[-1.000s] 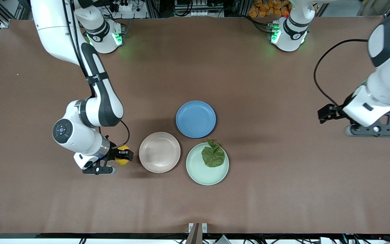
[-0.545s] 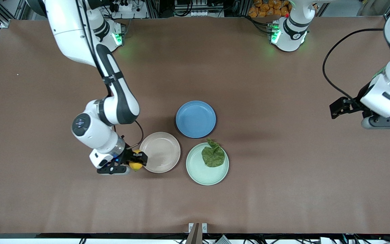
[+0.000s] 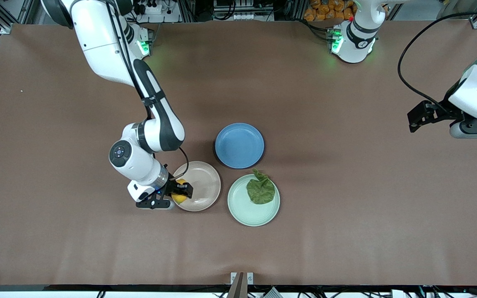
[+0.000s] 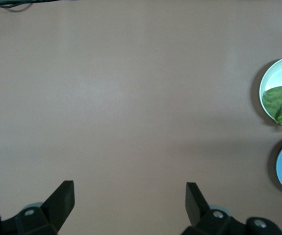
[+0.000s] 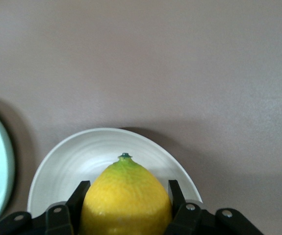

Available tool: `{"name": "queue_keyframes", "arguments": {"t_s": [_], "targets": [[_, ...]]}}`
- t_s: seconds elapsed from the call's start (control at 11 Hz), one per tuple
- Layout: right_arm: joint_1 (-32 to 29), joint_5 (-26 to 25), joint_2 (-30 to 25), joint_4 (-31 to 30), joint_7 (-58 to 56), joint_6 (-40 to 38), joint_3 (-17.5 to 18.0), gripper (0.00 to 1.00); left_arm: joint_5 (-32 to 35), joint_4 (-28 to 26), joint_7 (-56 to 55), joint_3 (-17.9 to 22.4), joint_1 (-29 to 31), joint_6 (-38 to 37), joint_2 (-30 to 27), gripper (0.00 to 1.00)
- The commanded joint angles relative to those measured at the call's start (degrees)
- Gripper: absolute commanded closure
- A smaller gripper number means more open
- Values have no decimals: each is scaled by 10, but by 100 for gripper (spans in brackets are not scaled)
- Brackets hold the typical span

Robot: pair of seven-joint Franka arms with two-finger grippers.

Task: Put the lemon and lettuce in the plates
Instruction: 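Lower the lemon onto the cream plate and open the right gripper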

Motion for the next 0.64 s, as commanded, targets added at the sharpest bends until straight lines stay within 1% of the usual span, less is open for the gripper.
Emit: {"name": "queue_keyframes", "arguments": {"t_s": [0.0, 0.18, 0.36, 0.45, 0.55], "targets": [[14, 13, 20, 6, 13, 3, -4, 30, -34, -37, 15, 0, 8, -10, -47, 0], [19, 13, 26, 6, 27, 3, -4, 30, -38, -50, 16, -1, 16, -4, -57, 0], [25, 13, 28, 6, 37, 4, -4, 30, -39, -84, 18, 0, 18, 19, -76, 0], [25, 14, 29, 6, 38, 3, -4, 28, -40, -89, 19, 0, 17, 23, -81, 0], [24, 13, 29, 6, 39, 3, -4, 2, -40, -90, 19, 0, 18, 24, -81, 0]]}}
